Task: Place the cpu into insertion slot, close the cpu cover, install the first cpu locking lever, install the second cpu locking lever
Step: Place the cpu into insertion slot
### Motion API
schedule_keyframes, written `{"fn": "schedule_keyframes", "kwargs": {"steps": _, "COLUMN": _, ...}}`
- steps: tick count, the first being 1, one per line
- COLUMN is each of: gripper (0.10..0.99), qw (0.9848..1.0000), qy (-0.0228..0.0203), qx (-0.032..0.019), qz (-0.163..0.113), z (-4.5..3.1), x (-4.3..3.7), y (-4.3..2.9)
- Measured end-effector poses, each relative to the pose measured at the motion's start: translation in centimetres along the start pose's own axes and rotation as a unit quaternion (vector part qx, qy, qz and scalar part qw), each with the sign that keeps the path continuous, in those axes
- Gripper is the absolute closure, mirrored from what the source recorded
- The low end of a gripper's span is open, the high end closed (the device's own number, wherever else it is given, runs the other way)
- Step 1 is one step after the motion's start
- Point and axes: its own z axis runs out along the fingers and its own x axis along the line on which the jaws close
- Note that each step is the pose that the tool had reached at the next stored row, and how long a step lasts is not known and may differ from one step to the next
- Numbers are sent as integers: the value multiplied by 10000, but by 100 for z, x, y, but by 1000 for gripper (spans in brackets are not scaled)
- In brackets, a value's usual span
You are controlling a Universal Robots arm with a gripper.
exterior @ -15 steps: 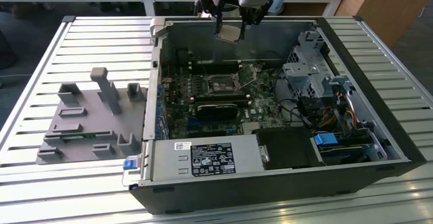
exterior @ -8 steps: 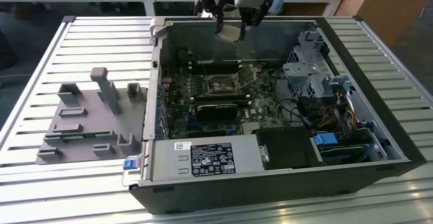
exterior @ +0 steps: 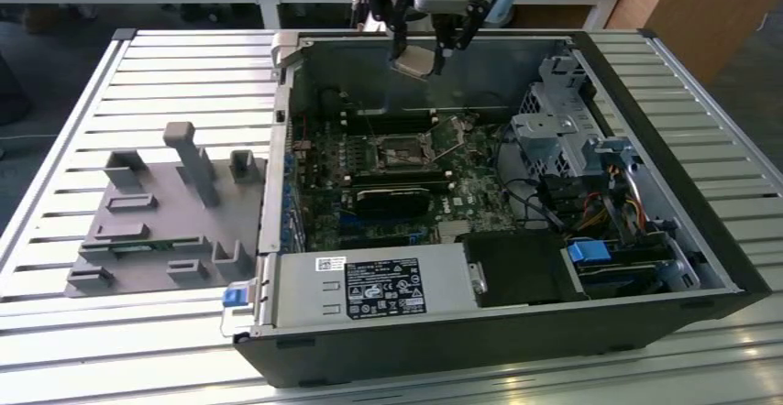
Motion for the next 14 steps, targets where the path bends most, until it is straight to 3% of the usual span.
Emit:
{"fn": "schedule_keyframes", "kwargs": {"steps": 6, "gripper": 545, "qw": 9993, "qy": -32, "qx": -6, "qz": 368, "z": 7, "x": 0, "y": 0}}
{"fn": "schedule_keyframes", "kwargs": {"steps": 14, "gripper": 545, "qw": 9967, "qy": -70, "qx": -14, "qz": 804, "z": 16, "x": 0, "y": -1}}
